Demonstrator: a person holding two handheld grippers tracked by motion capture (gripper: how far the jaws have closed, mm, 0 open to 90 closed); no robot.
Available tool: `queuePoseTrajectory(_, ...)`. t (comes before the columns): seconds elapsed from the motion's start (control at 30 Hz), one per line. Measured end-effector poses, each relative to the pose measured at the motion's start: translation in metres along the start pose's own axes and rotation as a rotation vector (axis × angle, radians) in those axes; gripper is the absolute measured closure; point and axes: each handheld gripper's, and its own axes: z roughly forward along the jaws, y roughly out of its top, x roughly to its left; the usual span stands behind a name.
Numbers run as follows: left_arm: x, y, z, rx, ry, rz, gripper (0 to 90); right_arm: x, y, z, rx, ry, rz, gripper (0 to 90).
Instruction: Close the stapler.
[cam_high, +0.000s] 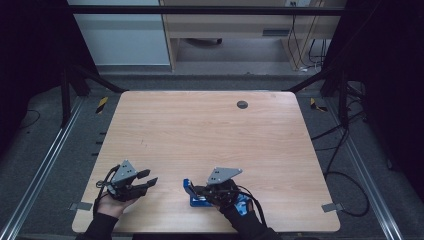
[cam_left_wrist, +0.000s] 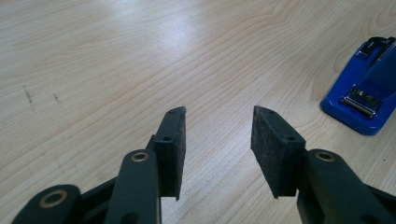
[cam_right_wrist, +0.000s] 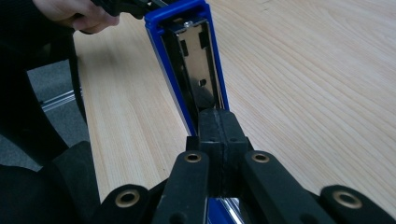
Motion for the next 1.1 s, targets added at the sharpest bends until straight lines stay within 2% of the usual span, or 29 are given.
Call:
queuePoseTrajectory(0.17,0.0,0.0,0.0,0.0,0.001,0.0,55.1,-0.005,-0.004,-0.008,0.003,-0.013,0.007,90.0)
queuePoseTrajectory(0.57,0.001,-0.001,-0.002,-0.004,0.011,-0.009,54.0,-0.009,-0.008,-0.013,0.009,-0.017,0.012,90.0)
queuePoseTrajectory(0.77,0.001,-0.001,-0.002,-0.005,0.021,-0.014,53.0,-0.013,-0.004,-0.025,-0.036,-0.042,0.019,90.0)
queuePoseTrajectory(1.1,0.001,-0.003,0.001,0.0,0.042,-0.027,51.4,-0.015,0.014,-0.039,-0.113,-0.066,0.002,90.0)
